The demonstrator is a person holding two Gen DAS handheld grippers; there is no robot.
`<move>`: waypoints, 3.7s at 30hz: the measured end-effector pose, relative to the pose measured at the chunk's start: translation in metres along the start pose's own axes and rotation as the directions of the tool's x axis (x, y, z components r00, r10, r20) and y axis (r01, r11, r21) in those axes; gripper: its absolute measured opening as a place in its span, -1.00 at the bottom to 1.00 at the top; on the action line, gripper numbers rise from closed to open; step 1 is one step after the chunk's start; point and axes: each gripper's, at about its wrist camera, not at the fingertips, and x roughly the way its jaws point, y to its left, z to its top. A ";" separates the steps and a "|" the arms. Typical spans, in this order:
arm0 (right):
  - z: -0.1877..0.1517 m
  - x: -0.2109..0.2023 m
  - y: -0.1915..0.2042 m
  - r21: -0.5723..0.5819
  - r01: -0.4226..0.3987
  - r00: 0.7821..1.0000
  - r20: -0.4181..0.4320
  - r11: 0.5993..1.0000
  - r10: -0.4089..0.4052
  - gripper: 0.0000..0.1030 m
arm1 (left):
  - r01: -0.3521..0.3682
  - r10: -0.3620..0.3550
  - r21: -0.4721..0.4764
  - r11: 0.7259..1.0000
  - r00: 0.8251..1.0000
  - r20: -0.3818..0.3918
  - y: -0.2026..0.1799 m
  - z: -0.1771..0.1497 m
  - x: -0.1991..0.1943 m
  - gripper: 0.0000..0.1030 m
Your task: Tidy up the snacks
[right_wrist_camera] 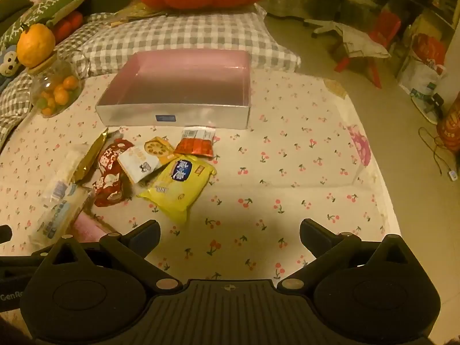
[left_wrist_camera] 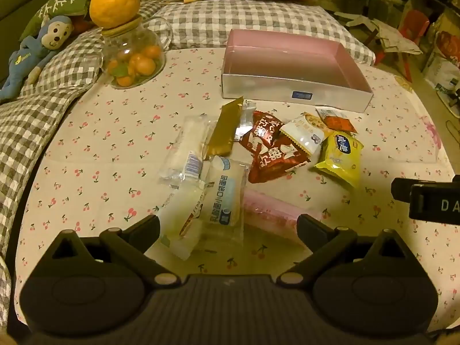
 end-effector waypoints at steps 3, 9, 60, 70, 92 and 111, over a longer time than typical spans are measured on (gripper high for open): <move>0.000 0.000 0.002 -0.009 -0.002 1.000 0.001 1.000 0.002 1.00 | 0.002 -0.002 0.004 1.000 1.000 -0.007 0.000 0.000 0.000 0.97; -0.009 0.012 0.008 -0.017 0.010 1.000 0.000 1.000 -0.010 1.00 | 0.008 -0.007 0.008 1.000 1.000 -0.011 0.003 -0.003 0.002 0.97; -0.008 0.011 0.011 -0.048 0.020 1.000 -0.019 0.999 -0.021 1.00 | -0.004 0.004 0.001 1.000 1.000 -0.012 0.001 -0.003 0.001 0.97; -0.008 0.011 0.011 -0.048 0.021 1.000 -0.020 0.999 -0.021 1.00 | -0.004 0.004 0.002 1.000 1.000 -0.012 0.001 -0.003 0.001 0.97; -0.010 0.012 0.011 -0.051 0.022 1.000 -0.020 0.998 -0.023 1.00 | -0.004 0.004 0.002 1.000 1.000 -0.010 0.002 -0.003 0.001 0.97; -0.003 0.017 0.006 -0.052 -0.020 0.996 -0.086 0.998 0.015 1.00 | -0.024 0.024 -0.002 1.000 1.000 0.018 0.014 0.011 -0.002 0.97</move>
